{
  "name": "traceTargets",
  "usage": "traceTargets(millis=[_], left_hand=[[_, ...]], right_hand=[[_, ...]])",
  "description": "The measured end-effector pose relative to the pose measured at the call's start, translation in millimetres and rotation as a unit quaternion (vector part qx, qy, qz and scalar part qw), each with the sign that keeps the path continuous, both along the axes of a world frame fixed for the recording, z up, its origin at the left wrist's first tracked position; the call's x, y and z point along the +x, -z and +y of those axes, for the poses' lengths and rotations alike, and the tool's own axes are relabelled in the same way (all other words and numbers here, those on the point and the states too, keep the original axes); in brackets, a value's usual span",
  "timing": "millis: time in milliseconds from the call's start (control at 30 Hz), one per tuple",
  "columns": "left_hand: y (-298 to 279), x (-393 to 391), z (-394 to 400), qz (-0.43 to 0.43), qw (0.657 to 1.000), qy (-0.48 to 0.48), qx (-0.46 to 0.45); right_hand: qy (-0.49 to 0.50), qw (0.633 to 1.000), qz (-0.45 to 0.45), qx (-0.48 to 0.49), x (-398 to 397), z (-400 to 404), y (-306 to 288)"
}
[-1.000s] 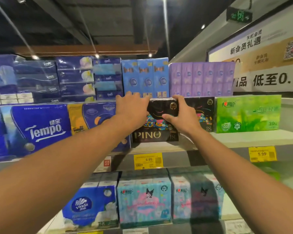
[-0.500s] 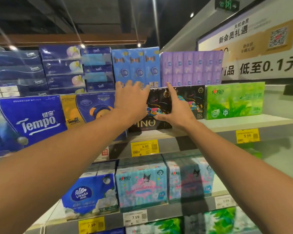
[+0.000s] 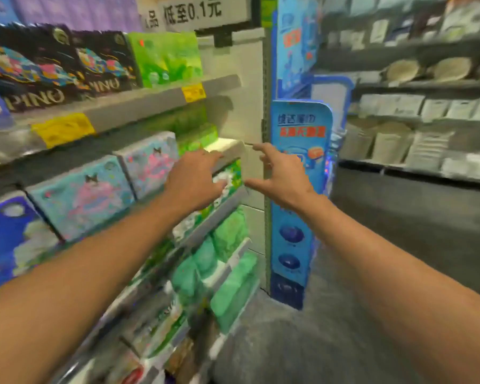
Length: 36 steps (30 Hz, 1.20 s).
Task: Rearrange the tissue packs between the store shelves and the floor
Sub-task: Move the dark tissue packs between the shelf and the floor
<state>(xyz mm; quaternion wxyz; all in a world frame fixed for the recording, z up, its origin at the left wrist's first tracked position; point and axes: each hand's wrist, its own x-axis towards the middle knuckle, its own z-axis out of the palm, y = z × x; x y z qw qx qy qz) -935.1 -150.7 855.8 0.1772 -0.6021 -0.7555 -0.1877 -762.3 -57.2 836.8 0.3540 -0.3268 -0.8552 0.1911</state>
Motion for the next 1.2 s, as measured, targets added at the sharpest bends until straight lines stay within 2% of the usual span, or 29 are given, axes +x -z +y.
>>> traceTargets(millis=[167, 267, 400, 533, 700, 867, 1067, 1200], left_hand=[[97, 174, -7, -0.101, 0.976, 0.159, -0.109], [147, 287, -21, -0.117, 0.949, 0.239, -0.167], [201, 449, -52, -0.106, 0.900, 0.345, -0.243], [249, 613, -89, -0.081, 0.851, 0.424, -0.300], [303, 808, -148, -0.070, 0.777, 0.501, -0.375], [354, 930, -179, -0.057, 0.714, 0.547, -0.432], [439, 1026, -137, -0.013, 0.677, 0.570, -0.466], [528, 1094, -86, 0.023, 0.638, 0.583, -0.504]], right_hand=[[0.151, 0.979, -0.088, -0.107, 193, -67, 96], [0.227, 0.959, -0.075, -0.155, 306, -116, 140], [0.328, 0.914, -0.023, -0.239, 459, -192, 192], [0.443, 0.843, -0.013, -0.304, 610, -274, 240], [0.559, 0.744, 0.046, -0.363, 775, -370, 297], [0.638, 0.655, 0.056, -0.401, 880, -415, 346], [0.663, 0.601, 0.076, -0.440, 961, -387, 419], [0.680, 0.564, 0.078, -0.463, 1013, -337, 495]])
